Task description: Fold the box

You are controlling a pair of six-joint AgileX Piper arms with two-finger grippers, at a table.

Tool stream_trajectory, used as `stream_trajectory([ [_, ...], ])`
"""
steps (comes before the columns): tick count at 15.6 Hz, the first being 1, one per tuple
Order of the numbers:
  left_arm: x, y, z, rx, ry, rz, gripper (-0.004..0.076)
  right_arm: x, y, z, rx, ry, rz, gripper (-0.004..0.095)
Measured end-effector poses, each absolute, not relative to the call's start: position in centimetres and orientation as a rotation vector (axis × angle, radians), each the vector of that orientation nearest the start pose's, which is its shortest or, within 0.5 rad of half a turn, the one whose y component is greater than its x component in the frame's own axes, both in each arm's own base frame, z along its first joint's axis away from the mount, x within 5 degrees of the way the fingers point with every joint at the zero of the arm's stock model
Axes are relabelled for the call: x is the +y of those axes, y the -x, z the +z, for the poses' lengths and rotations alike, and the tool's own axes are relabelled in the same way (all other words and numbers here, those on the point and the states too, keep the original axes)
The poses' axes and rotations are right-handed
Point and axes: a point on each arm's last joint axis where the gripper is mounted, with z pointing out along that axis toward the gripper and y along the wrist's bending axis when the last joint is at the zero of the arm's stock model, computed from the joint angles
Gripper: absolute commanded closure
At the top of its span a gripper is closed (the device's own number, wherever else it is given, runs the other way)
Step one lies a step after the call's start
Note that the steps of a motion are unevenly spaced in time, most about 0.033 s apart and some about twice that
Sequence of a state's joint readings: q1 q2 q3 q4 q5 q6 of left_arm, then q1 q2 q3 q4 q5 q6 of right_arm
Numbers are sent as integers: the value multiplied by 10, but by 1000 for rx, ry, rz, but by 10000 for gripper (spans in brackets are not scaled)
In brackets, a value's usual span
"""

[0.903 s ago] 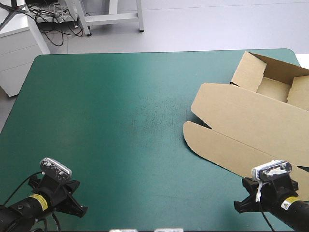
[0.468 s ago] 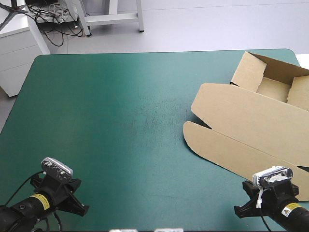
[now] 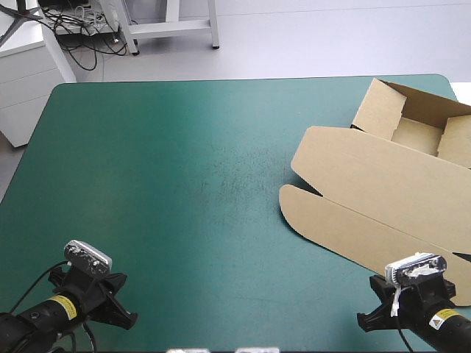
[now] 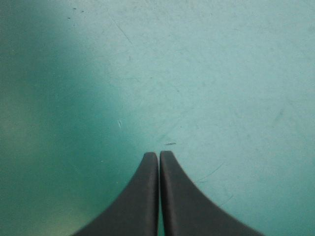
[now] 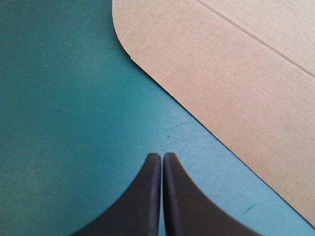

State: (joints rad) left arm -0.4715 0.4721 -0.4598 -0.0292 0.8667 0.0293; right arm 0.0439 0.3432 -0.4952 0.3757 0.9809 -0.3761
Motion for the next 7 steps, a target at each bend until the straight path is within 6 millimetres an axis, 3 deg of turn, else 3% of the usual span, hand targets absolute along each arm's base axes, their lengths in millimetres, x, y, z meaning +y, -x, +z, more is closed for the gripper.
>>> stream_trajectory([
  [7, -39, -68, 262, 2310, -567, -273, 734, 30, -50, 279, 2221, 390, 290, 913],
])
